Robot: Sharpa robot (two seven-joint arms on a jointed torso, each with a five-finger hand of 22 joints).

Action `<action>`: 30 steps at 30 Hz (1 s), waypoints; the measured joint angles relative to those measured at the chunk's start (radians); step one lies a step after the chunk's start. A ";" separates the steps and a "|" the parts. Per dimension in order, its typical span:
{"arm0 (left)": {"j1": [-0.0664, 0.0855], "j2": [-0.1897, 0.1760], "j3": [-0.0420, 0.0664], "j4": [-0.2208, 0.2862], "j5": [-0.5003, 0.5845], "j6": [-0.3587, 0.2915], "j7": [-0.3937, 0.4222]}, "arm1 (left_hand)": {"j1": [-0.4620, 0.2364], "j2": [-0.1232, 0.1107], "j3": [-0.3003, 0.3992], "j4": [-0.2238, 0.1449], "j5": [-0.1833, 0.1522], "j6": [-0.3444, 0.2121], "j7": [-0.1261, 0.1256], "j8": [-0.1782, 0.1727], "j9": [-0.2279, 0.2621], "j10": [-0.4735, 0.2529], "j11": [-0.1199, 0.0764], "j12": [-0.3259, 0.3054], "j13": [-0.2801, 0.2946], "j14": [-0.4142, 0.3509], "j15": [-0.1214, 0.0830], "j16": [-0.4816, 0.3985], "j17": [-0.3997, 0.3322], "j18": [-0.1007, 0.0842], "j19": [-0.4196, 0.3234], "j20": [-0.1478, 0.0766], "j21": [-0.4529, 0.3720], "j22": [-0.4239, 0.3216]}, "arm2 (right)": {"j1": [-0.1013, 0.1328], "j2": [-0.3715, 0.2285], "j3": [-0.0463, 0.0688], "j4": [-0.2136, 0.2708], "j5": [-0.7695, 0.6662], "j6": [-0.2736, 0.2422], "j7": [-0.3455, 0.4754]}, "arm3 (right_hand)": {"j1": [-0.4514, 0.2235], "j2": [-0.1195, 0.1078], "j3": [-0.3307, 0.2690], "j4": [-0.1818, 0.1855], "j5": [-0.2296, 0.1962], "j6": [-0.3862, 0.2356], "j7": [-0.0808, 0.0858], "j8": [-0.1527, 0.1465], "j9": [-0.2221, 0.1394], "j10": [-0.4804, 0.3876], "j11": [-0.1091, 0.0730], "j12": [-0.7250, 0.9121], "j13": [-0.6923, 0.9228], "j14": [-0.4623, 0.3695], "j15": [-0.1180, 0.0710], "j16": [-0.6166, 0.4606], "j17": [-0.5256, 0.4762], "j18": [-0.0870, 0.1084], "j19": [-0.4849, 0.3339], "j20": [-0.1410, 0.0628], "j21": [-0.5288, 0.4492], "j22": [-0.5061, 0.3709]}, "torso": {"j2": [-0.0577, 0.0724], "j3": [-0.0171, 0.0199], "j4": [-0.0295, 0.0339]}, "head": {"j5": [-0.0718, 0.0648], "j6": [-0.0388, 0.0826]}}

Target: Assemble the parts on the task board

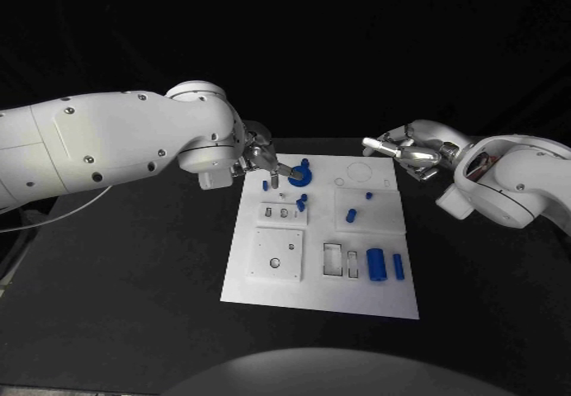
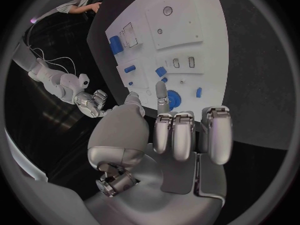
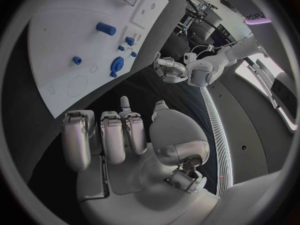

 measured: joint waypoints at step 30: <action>-0.077 0.125 0.000 -0.106 0.155 -0.069 -0.043 | 0.066 0.053 -0.016 -0.004 0.118 0.010 0.036 -0.213 -0.049 0.004 0.026 0.000 0.000 0.001 0.024 0.000 0.000 0.000 0.000 0.018 0.000 0.000 | 0.000 0.005 -0.002 0.004 0.013 0.049 -0.035 | 0.043 0.023 -0.040 -0.001 0.082 0.004 0.004 -0.004 0.012 0.000 0.000 0.000 0.000 0.000 0.000 0.000 0.001 0.000 0.004 0.004 -0.004 0.000 | -0.002 -0.0002 0.0000 | -0.004 -0.013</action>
